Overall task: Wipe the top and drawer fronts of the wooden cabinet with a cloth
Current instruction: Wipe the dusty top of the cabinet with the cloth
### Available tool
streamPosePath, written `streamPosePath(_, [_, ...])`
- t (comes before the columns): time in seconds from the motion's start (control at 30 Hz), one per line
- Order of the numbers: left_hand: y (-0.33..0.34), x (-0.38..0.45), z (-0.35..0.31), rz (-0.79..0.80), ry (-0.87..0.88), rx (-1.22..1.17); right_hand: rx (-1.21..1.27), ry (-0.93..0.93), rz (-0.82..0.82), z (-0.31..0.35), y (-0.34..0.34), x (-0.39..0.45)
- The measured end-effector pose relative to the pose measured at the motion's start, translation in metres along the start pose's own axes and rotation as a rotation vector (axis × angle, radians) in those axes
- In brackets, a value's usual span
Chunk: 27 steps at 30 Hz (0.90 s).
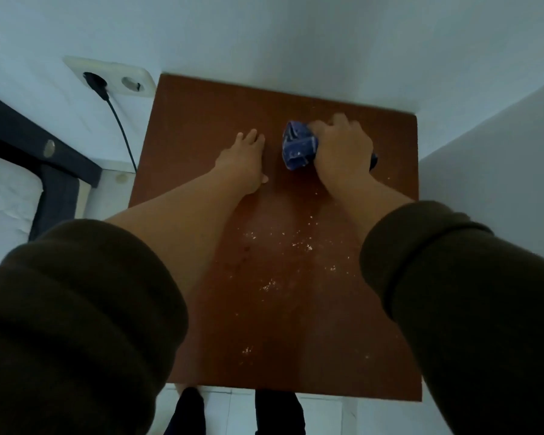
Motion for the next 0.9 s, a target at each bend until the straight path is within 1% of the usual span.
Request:
streamPosePath(0.1, [-0.006, 0.016, -0.016, 0.021, 0.032, 0.052, -0.012, 0.012, -0.035, -0.018, -0.001, 0.041])
streamPosePath(0.2, [-0.008, 0.026, -0.015, 0.069, -0.006, 0.068, 0.009, 0.001, -0.056, -0.024, 0.003, 0.072])
streamPosePath(0.3, [-0.005, 0.029, -0.012, 0.099, -0.017, 0.063, 0.007, -0.042, -0.028, -0.016, 0.016, 0.086])
streamPosePath(0.57, [-0.003, 0.026, -0.011, 0.128, -0.022, 0.027, -0.026, -0.047, 0.023, -0.008, 0.030, 0.095])
streamPosePath(0.73, [-0.003, 0.024, -0.012, 0.126, -0.007, 0.012, -0.050, -0.068, 0.046, -0.012, 0.024, 0.101])
streamPosePath(0.8, [-0.003, 0.024, -0.012, 0.119, 0.005, 0.012, -0.042, -0.085, 0.081, -0.011, 0.024, 0.092])
streamPosePath(0.9, [-0.004, 0.020, -0.013, 0.082, 0.016, 0.023, -0.006, -0.103, 0.150, -0.003, 0.029, 0.052])
Point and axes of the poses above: each hand's wrist, its own x-axis towards the middle knuckle, its own y-axis out of the palm, z = x × y, the point moved 9 cm from there along x, towards the middle knuckle, and after that the axes turned 3 degrees about -x, right-handed, at the moved point
